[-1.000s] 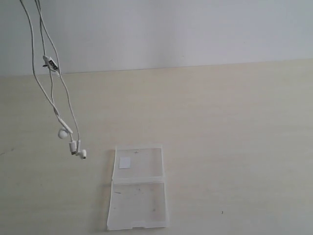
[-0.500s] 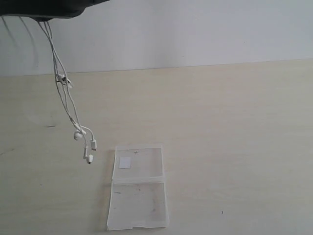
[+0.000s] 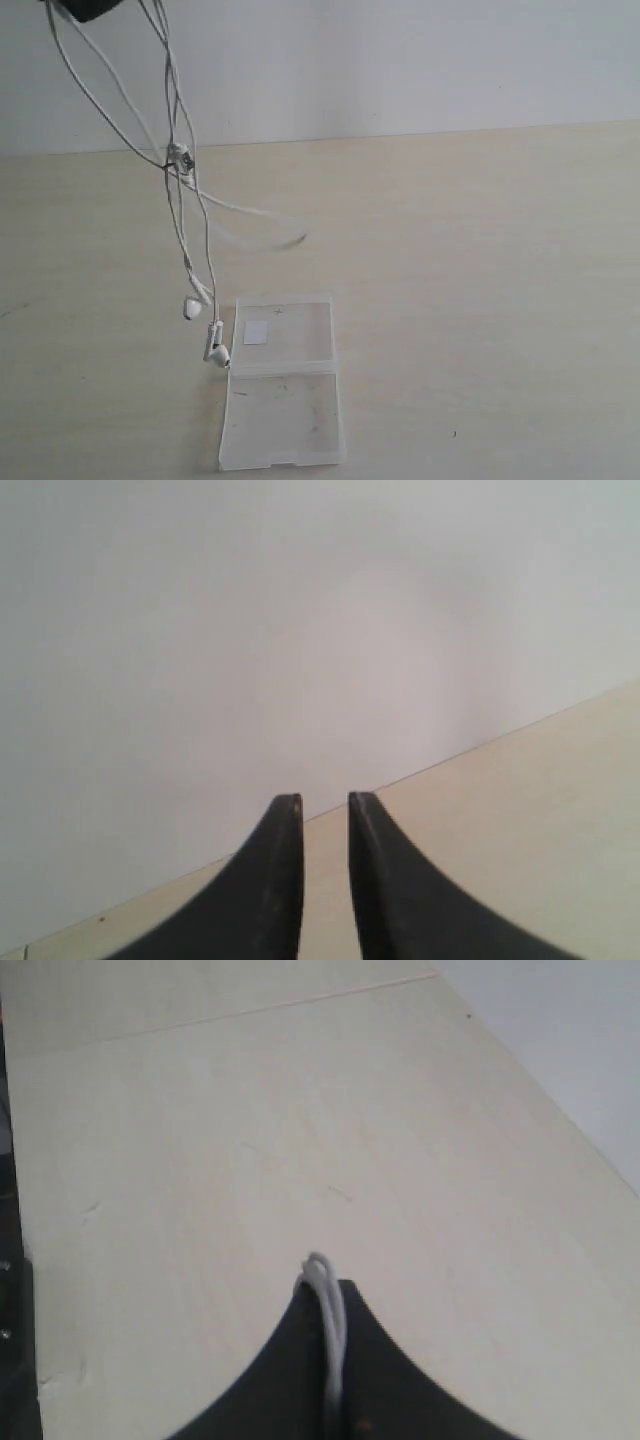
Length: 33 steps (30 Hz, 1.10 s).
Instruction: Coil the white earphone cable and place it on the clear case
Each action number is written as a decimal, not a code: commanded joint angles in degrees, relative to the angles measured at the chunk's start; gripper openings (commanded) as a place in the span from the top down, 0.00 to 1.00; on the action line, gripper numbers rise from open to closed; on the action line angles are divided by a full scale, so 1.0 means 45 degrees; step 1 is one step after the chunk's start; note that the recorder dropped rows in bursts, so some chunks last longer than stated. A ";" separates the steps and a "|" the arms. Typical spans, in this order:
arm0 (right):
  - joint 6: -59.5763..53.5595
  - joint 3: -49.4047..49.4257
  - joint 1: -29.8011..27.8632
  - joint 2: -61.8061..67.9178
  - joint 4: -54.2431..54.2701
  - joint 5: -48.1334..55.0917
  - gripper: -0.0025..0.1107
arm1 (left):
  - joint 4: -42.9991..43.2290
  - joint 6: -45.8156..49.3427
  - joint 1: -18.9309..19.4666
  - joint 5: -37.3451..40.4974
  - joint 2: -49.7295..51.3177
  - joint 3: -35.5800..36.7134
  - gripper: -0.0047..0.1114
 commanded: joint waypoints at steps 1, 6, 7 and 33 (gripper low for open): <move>0.0526 -0.0698 0.0007 -0.0097 -0.0798 0.1616 0.98 | -0.0781 0.0140 0.0010 -0.0069 0.0005 0.0496 0.80; 0.0526 -0.1063 0.0007 -0.0097 -0.0985 0.2802 0.98 | -0.1378 0.0360 0.0010 -0.0069 -0.0177 0.1737 0.80; 0.0526 -0.1063 0.0007 -0.0097 -0.1083 0.3063 0.98 | -0.1577 0.0415 0.0010 -0.0069 -0.0260 0.2009 0.80; -0.0003 -0.1063 0.0007 0.0429 -0.0997 0.2724 0.98 | -1.0784 0.9050 0.0010 -0.4112 -0.5690 1.6391 0.48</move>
